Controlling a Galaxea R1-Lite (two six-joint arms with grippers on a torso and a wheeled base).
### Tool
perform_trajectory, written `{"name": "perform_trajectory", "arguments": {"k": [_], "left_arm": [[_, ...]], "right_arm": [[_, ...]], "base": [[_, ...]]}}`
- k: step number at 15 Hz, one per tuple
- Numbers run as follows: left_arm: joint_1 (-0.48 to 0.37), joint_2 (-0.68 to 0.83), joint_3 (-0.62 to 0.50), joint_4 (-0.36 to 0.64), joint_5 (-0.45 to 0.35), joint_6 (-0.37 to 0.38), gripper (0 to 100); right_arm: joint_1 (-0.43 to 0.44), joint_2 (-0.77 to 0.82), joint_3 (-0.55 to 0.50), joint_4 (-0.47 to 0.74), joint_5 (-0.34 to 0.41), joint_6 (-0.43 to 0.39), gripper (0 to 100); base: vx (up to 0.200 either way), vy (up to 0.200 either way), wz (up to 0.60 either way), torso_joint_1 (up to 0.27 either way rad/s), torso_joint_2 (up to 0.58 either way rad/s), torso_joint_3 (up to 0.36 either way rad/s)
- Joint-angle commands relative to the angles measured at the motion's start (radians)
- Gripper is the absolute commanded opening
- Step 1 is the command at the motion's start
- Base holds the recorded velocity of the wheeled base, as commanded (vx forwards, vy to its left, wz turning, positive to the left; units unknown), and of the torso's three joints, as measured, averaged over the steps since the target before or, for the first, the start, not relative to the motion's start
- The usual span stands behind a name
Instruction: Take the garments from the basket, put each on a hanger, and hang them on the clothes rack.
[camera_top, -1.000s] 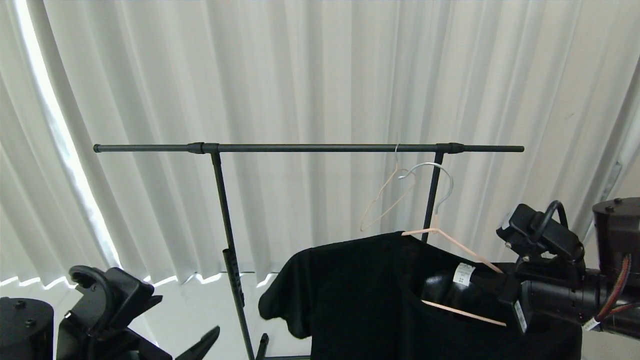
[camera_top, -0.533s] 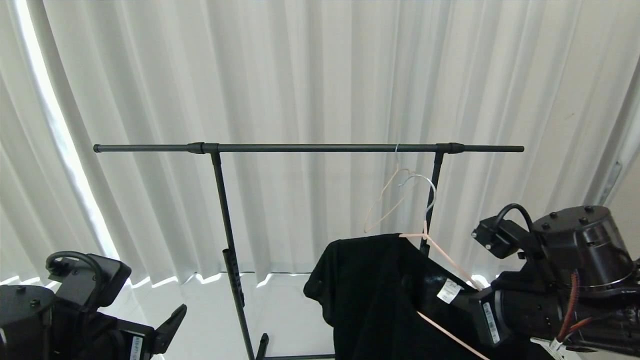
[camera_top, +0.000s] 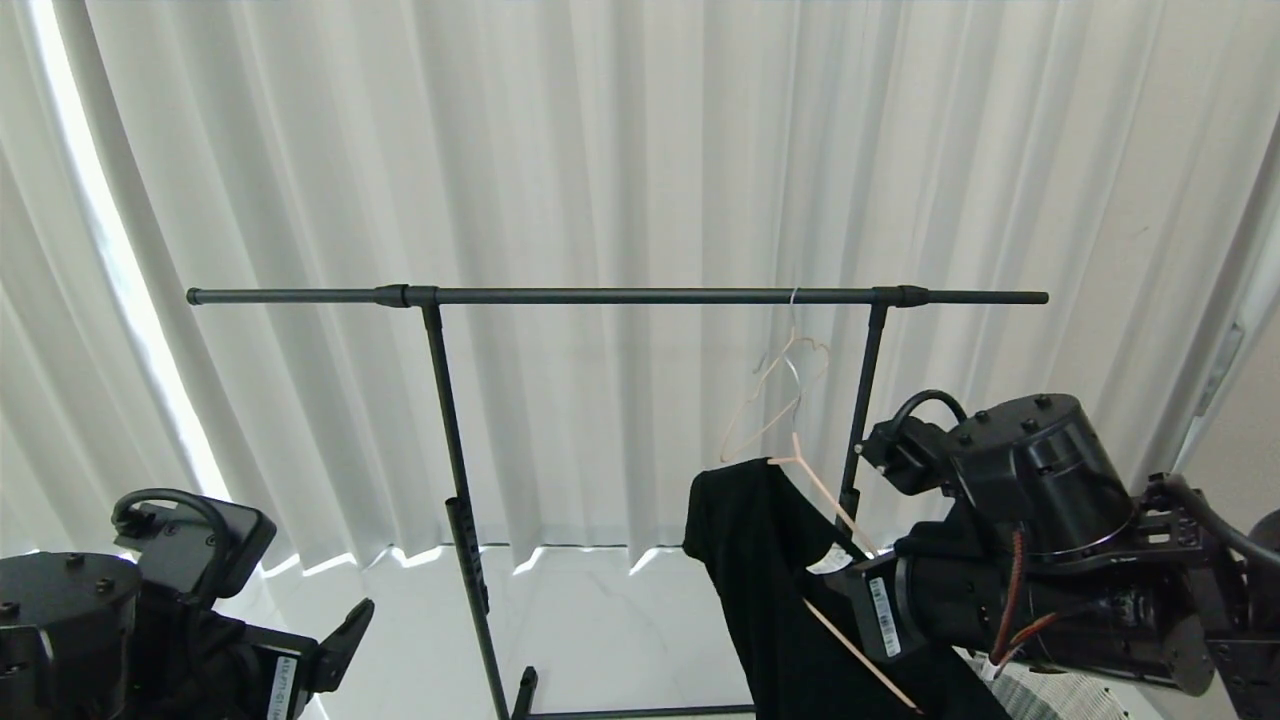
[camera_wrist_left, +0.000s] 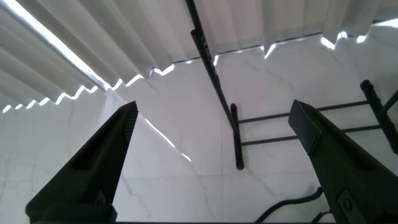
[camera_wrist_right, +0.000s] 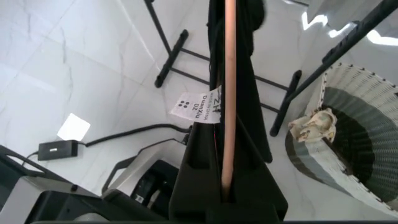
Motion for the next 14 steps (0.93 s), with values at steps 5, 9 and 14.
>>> {"name": "perform_trajectory", "arguments": {"k": [5, 9, 14], "left_arm": [[-0.003, 0.008, -0.001, 0.000, 0.000, -0.002, 100], [-0.034, 0.008, 0.001, 0.000, -0.003, -0.002, 100], [-0.054, 0.018, -0.008, 0.000, -0.002, 0.000, 100]], "right_arm": [[0.006, 0.042, -0.042, -0.001, -0.001, 0.000, 0], [0.000, 0.095, -0.130, -0.002, -0.049, 0.020, 0], [-0.040, 0.166, -0.272, -0.031, -0.077, 0.029, 0]], "base": [[0.000, 0.200, 0.00, 0.002, 0.00, 0.002], [0.000, 0.000, 0.00, 0.000, 0.00, 0.000], [0.000, 0.000, 0.00, 0.000, 0.00, 0.000]]}}
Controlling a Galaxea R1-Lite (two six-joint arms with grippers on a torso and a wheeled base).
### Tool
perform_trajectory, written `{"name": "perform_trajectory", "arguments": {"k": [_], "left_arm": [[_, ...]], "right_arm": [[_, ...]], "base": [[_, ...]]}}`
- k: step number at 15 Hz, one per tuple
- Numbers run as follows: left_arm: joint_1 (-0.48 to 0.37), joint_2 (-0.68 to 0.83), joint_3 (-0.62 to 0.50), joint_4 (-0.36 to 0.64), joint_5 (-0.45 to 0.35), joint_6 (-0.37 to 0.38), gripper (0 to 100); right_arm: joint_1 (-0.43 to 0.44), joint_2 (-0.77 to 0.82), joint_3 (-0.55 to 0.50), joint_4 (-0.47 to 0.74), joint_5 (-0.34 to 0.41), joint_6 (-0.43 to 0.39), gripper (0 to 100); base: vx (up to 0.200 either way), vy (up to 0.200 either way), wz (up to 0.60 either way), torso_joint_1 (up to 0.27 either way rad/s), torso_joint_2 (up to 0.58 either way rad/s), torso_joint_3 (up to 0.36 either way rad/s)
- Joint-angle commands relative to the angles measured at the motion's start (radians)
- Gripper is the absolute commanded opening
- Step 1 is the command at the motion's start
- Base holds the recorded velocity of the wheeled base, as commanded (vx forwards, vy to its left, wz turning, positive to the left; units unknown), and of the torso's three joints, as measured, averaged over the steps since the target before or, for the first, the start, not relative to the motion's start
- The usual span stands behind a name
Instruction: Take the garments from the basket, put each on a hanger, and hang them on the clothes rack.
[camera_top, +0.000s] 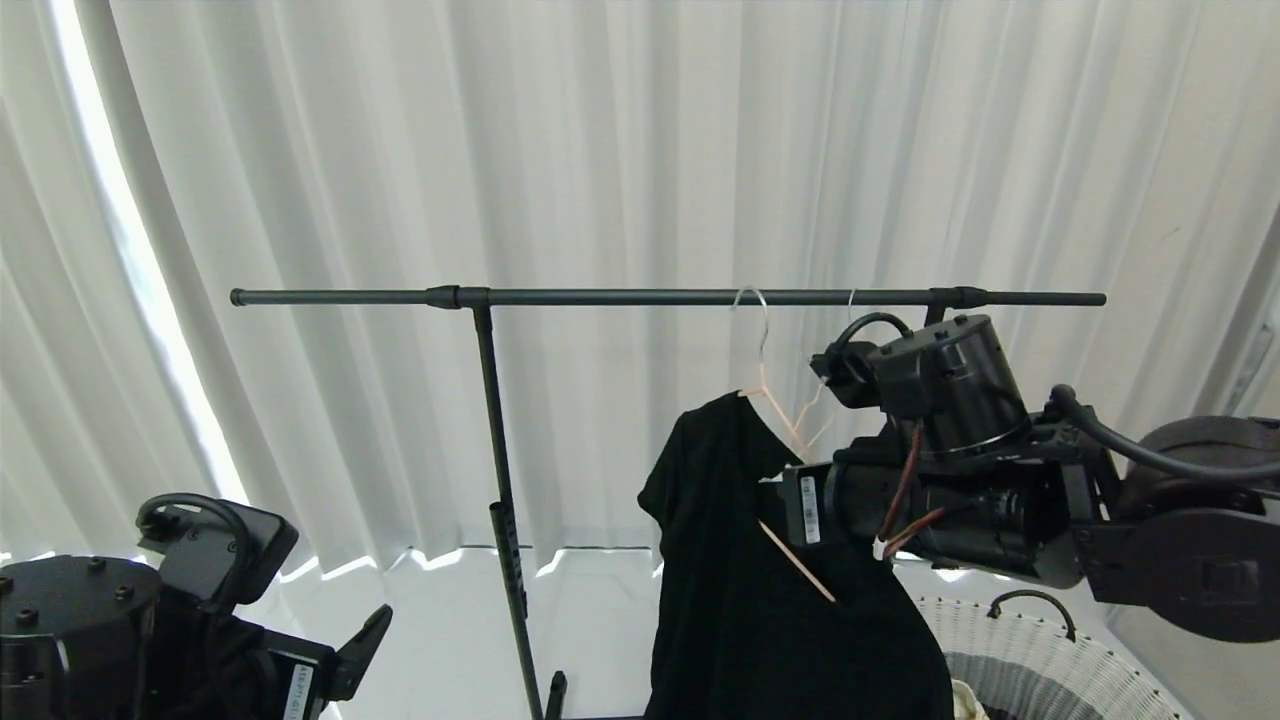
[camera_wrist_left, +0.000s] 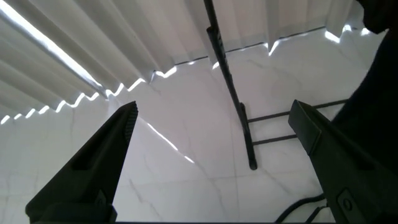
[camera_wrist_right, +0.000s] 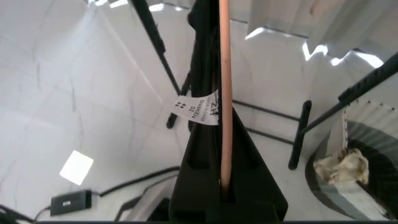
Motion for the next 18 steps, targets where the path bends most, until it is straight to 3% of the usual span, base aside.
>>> {"name": "perform_trajectory", "arguments": {"k": [1, 4, 7, 18], "left_arm": [[-0.003, 0.005, -0.007, 0.000, 0.000, 0.000, 100], [-0.060, 0.008, -0.010, 0.000, -0.002, -0.003, 100], [-0.101, 0.017, -0.016, 0.000, -0.002, -0.004, 100], [-0.106, 0.068, -0.064, 0.000, -0.002, -0.010, 100]], "right_arm": [[-0.023, 0.034, -0.040, -0.020, 0.001, -0.007, 0], [-0.048, 0.035, -0.050, -0.055, 0.002, -0.073, 0], [-0.052, 0.032, -0.051, -0.063, 0.002, -0.081, 0], [-0.052, 0.037, -0.051, -0.058, 0.007, -0.099, 0]], "base": [[0.000, 0.000, 0.00, 0.000, 0.00, 0.000], [0.133, 0.000, 0.00, 0.002, 0.00, 0.000], [0.200, 0.000, 0.00, -0.007, 0.00, 0.004], [0.200, 0.000, 0.00, 0.005, 0.00, 0.004]]}}
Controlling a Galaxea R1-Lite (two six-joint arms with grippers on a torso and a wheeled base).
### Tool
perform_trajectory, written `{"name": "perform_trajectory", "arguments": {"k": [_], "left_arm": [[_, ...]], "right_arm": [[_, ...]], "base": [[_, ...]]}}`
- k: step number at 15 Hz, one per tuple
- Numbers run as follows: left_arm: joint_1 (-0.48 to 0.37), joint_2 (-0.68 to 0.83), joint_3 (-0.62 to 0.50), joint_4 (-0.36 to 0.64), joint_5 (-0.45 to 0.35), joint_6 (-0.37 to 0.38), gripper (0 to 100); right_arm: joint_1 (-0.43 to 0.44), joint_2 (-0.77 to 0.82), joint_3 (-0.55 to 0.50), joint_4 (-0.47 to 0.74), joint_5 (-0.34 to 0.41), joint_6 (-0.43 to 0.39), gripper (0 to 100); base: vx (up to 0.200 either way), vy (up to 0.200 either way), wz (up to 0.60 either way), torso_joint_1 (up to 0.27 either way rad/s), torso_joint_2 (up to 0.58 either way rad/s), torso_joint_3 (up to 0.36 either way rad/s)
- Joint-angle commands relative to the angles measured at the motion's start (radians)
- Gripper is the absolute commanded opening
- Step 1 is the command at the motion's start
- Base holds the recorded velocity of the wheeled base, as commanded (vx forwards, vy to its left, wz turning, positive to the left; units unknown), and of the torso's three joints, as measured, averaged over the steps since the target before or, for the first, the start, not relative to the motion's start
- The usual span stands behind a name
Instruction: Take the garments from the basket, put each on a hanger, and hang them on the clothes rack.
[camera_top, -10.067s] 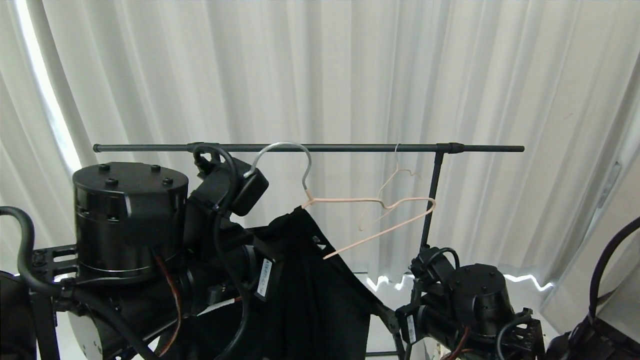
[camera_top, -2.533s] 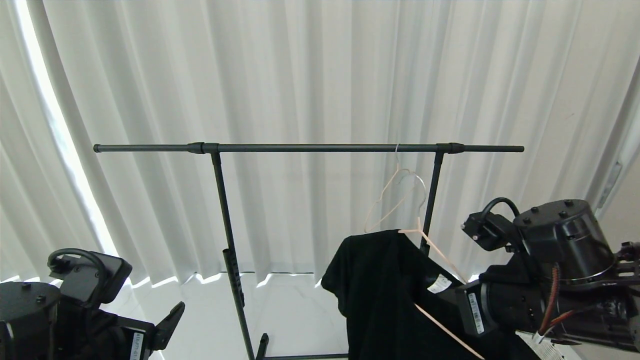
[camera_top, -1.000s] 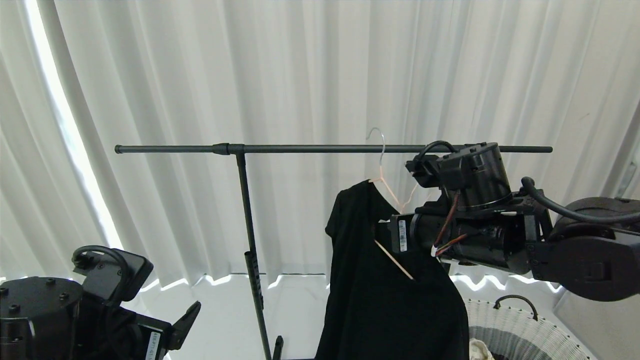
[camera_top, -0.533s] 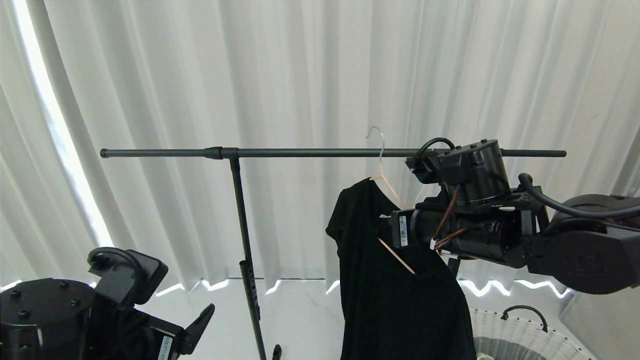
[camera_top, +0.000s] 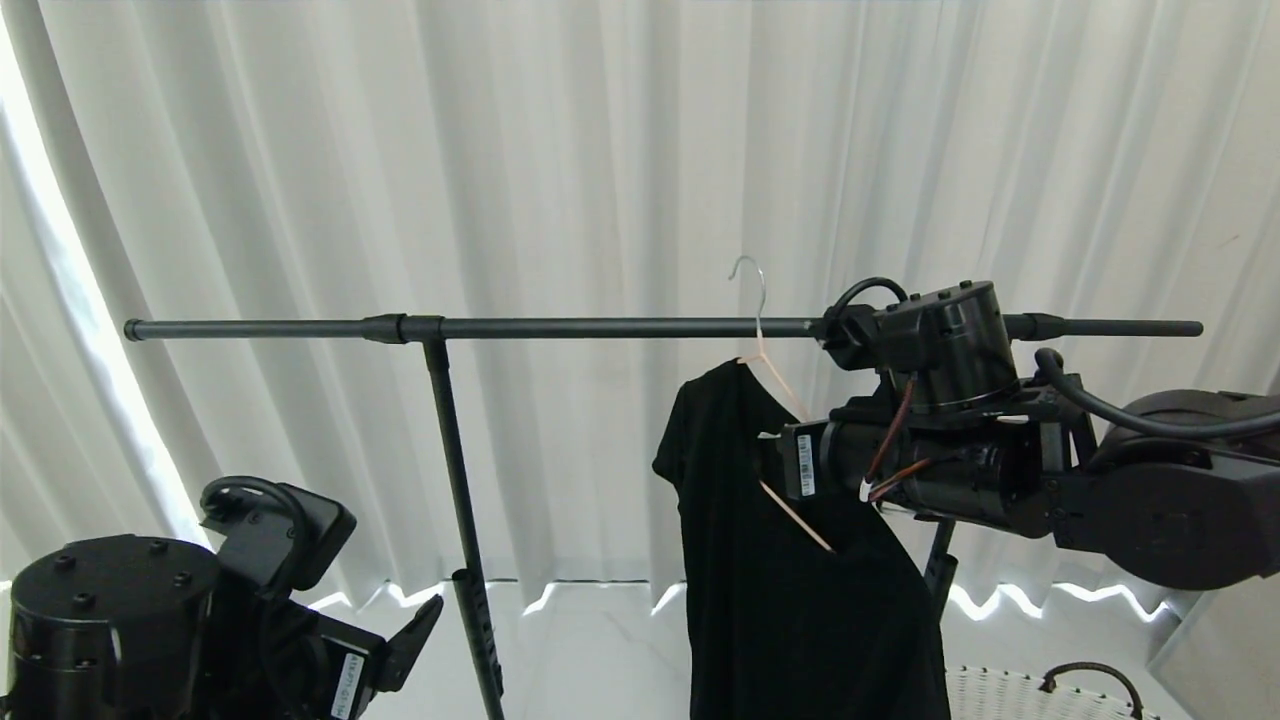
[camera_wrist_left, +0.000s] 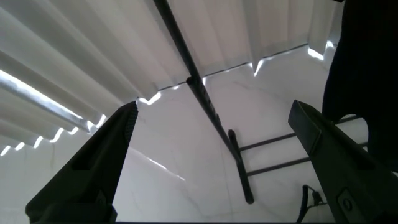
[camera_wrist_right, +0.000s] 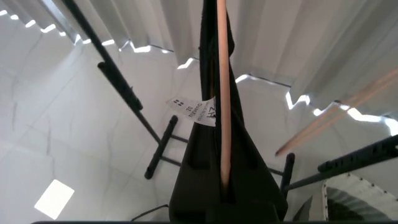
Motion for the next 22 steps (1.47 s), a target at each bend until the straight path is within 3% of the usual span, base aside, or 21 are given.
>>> {"name": "perform_trajectory", "arguments": {"k": [1, 9, 13, 22], "left_arm": [[0.000, 0.016, -0.004, 0.000, 0.001, 0.002, 100], [-0.028, 0.009, -0.004, 0.000, 0.001, 0.003, 100], [-0.029, 0.007, -0.006, -0.002, 0.001, 0.002, 100], [-0.032, 0.012, -0.004, 0.000, 0.001, 0.002, 100]], "right_arm": [[0.001, 0.005, 0.000, 0.001, 0.000, 0.000, 0], [-0.024, 0.063, -0.003, 0.006, 0.039, -0.001, 0], [-0.060, 0.131, -0.049, 0.009, 0.040, -0.001, 0], [-0.060, 0.163, -0.049, 0.038, 0.040, 0.000, 0]], "base": [[0.200, 0.000, 0.00, 0.002, 0.00, -0.002], [0.025, 0.000, 0.00, 0.007, 0.00, 0.001], [0.000, 0.000, 0.00, 0.000, 0.00, 0.000], [0.000, 0.000, 0.00, 0.000, 0.00, 0.000]]}}
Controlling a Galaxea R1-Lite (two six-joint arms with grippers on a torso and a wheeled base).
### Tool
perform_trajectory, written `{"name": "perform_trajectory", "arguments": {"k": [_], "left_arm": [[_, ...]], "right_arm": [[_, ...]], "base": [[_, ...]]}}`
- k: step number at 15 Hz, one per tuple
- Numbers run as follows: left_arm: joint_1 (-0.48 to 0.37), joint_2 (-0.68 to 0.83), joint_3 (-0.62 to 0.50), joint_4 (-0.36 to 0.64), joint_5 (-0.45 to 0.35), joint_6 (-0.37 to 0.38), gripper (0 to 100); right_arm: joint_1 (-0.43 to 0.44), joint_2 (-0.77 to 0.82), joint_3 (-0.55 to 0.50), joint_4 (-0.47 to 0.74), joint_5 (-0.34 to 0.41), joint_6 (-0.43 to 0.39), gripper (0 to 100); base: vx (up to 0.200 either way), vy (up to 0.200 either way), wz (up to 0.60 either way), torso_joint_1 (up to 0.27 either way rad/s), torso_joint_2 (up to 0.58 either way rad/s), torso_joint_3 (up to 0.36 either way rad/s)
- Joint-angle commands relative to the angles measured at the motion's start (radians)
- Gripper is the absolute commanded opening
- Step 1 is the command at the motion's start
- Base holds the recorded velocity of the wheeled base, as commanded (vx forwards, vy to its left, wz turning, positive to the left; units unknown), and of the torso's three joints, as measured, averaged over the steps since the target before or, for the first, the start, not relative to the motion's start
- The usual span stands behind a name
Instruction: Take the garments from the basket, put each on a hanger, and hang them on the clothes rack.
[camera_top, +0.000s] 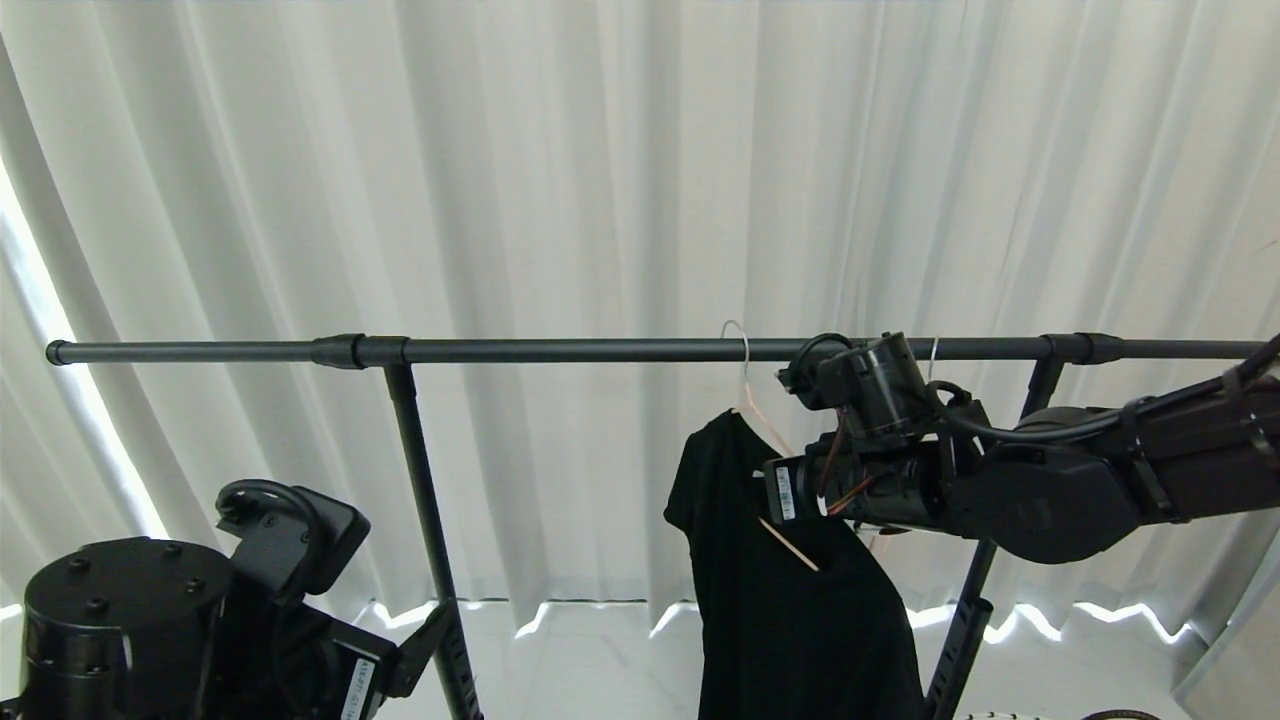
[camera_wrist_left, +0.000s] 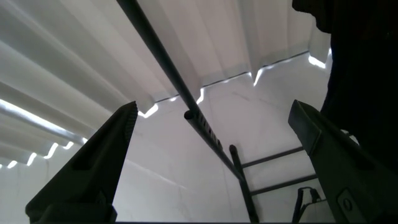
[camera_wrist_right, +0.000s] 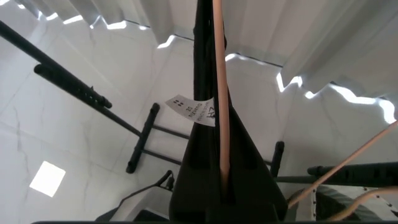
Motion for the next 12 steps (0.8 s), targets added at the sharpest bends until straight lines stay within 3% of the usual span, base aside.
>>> {"name": "perform_trajectory", "arguments": {"k": [1, 4, 5, 9, 10, 12], "left_arm": [[-0.007, 0.002, -0.001, 0.000, 0.001, 0.000, 100], [-0.022, 0.002, -0.001, 0.000, 0.001, 0.000, 100], [-0.024, 0.004, 0.001, 0.000, 0.001, 0.000, 100], [-0.022, 0.004, 0.004, 0.000, 0.002, -0.002, 100], [-0.019, 0.004, 0.002, 0.000, 0.004, -0.003, 100], [-0.013, 0.002, 0.002, -0.002, 0.014, -0.003, 100]], "right_arm": [[0.000, 0.002, 0.000, 0.000, 0.000, 0.000, 0], [0.000, -0.004, 0.000, 0.000, -0.002, 0.005, 0], [0.000, -0.007, 0.000, 0.001, -0.002, 0.005, 100], [0.002, -0.104, 0.000, 0.046, -0.002, 0.006, 100], [0.002, -0.162, -0.001, 0.106, -0.002, 0.003, 100], [-0.003, -0.305, -0.008, 0.369, -0.014, -0.020, 100]], "base": [[0.000, 0.000, 0.00, 0.000, 0.00, 0.000], [0.000, 0.000, 0.00, 0.000, 0.00, 0.000], [0.000, 0.000, 0.00, 0.000, 0.00, 0.000], [0.000, 0.000, 0.00, 0.000, 0.00, 0.000], [0.000, 0.000, 0.00, 0.000, 0.00, 0.000], [0.000, 0.000, 0.00, 0.000, 0.00, 0.000]]}}
